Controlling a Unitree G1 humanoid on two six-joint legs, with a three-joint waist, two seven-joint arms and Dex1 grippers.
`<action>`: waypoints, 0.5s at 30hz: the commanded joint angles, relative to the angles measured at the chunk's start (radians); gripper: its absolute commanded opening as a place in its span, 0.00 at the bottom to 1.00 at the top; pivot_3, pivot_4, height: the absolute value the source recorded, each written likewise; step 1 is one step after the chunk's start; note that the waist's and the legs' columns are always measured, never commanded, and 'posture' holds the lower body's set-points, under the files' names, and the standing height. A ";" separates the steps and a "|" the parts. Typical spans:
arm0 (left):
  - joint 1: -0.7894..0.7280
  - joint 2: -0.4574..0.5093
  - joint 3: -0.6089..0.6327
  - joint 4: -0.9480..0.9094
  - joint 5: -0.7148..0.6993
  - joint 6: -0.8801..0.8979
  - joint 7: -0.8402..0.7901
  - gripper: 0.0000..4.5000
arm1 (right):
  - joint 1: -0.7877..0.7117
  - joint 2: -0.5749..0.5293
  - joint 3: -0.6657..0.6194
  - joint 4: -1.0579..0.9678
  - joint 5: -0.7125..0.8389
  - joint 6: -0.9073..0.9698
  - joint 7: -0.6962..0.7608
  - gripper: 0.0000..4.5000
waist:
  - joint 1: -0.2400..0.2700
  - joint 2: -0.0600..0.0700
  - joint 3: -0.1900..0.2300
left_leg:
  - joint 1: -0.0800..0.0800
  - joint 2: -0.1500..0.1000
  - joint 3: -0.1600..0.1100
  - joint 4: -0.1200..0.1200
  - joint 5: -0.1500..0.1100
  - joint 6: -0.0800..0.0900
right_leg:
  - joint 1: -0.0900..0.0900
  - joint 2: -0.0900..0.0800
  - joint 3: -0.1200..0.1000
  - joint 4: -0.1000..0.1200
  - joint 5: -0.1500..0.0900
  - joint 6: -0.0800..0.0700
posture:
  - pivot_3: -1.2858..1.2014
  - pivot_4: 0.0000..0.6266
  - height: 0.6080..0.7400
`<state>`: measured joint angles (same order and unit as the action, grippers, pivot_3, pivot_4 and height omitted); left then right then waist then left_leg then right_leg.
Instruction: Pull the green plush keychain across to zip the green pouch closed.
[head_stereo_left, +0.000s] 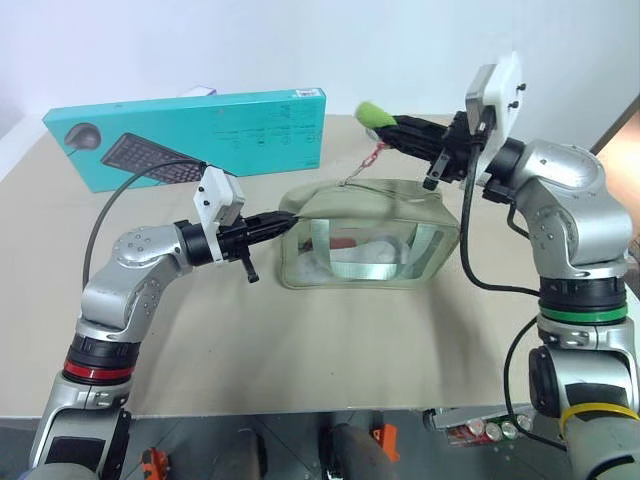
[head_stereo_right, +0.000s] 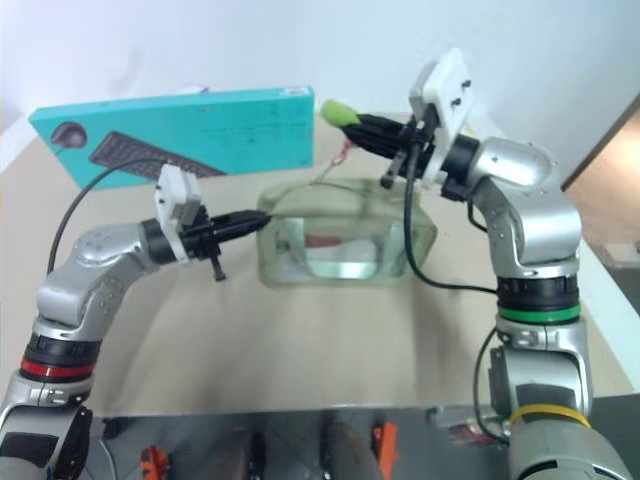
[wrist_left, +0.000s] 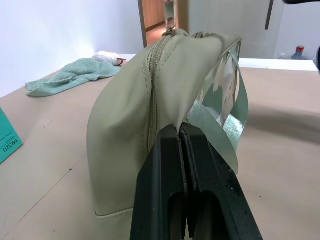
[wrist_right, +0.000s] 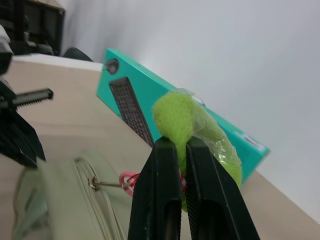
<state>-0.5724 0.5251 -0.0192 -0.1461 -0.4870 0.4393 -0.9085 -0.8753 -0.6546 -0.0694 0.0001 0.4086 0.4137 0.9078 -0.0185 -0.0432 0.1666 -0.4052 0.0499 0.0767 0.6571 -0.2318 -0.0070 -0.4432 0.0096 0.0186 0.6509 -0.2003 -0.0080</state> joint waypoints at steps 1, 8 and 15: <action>-0.011 0.002 -0.001 -0.002 0.014 -0.009 0.003 0.00 | 0.030 -0.080 -0.122 -0.025 -0.007 -0.040 -0.033 0.01 | 0.002 0.000 0.000 | 0.000 0.000 0.000 0.000 0.000 0.000 | 0.000 -0.001 -0.001 0.000 0.000 0.000 | 0.52 0.24 1.00; -0.015 0.000 -0.006 0.000 0.022 -0.014 0.009 0.00 | 0.173 -0.189 -0.203 0.016 -0.057 -0.112 -0.050 0.01 | 0.002 0.000 0.000 | 0.000 -0.002 0.000 0.000 0.000 0.000 | 0.001 -0.001 0.000 0.000 -0.001 0.001 | 0.52 0.24 1.00; -0.018 -0.008 -0.009 0.000 0.029 -0.016 0.017 0.00 | 0.360 -0.292 -0.275 0.175 -0.163 -0.286 -0.082 0.01 | 0.001 0.000 0.000 | 0.001 -0.003 0.000 0.000 0.000 0.000 | 0.002 -0.002 0.000 -0.001 -0.001 0.003 | 0.52 0.24 1.00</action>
<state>-0.5830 0.5142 -0.0366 -0.1374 -0.4698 0.4310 -0.9002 -0.5167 -0.9020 -0.2696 0.1450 0.2750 0.1755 0.8636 -0.0178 -0.0430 0.1665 -0.4042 0.0465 0.0770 0.6570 -0.2320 -0.0065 -0.4416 0.0074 0.0194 0.6499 -0.2010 -0.0047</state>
